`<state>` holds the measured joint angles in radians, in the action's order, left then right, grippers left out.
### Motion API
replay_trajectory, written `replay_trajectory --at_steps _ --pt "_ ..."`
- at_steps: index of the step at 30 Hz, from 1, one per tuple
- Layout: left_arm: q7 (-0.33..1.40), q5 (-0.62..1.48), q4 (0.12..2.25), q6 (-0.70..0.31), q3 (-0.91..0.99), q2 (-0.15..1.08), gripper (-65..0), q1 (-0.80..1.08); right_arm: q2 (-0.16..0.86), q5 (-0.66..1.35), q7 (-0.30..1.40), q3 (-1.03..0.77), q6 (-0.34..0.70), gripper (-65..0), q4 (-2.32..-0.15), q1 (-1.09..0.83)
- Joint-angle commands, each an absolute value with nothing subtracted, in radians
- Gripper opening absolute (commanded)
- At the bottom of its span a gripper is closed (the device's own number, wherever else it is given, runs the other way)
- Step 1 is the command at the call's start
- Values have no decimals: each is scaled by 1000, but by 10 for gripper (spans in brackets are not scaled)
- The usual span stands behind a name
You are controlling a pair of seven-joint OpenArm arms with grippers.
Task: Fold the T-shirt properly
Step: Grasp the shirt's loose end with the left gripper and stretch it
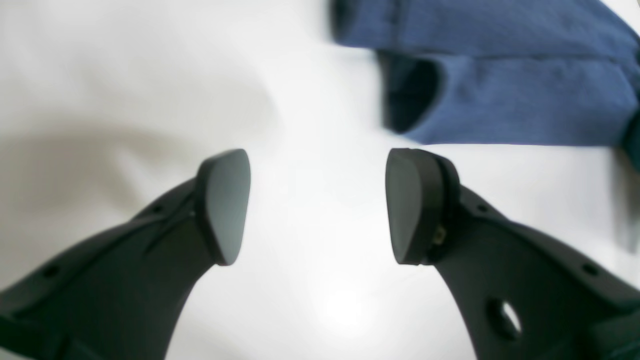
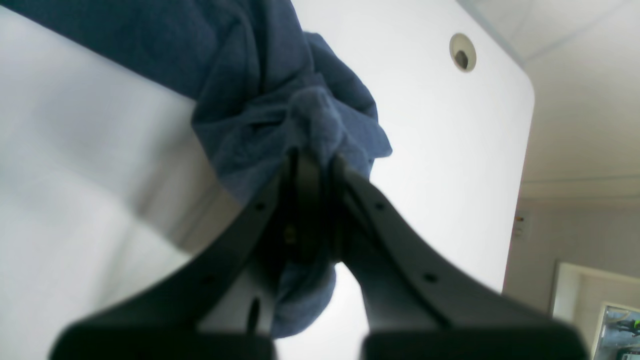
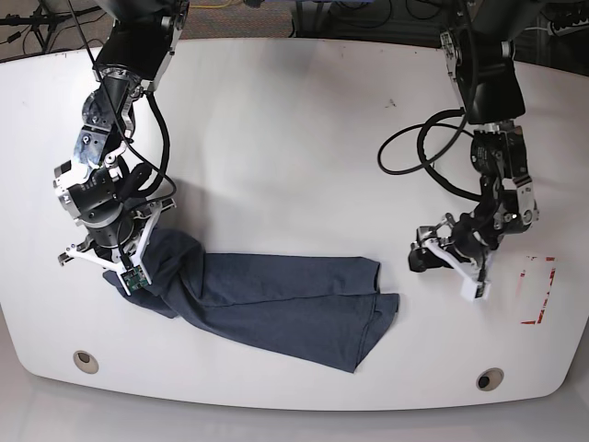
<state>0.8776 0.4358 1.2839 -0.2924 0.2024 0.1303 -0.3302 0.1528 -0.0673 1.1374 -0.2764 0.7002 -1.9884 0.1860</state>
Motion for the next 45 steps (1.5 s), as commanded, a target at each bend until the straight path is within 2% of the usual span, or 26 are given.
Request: replay_trajectory --at_steps 1,11,16,28,38,45 --pt "802 455 1221 -300 176 137 -249 -377 162 -62 1119 -280 698 -650 -2006 208" --pt "716 453 1044 -390 153 88 -249 -449 137 -62 1119 -280 698 -650 -2006 213" --pt "674 450 977 -397 153 51 -249 -467 136 -62 1119 -280 698 -650 -2006 214" --pt "545 447 788 -392 148 16 -249 -529 134 -62 1118 -275 698 -650 -2005 214" --pt "361 429 558 -390 -5 15 -249 -599 134 -62 1118 -278 698 -650 -2005 214" --pt "291 429 476 -340 -13 -10 -251 -625 134 -62 1118 -278 698 -650 -2005 214"
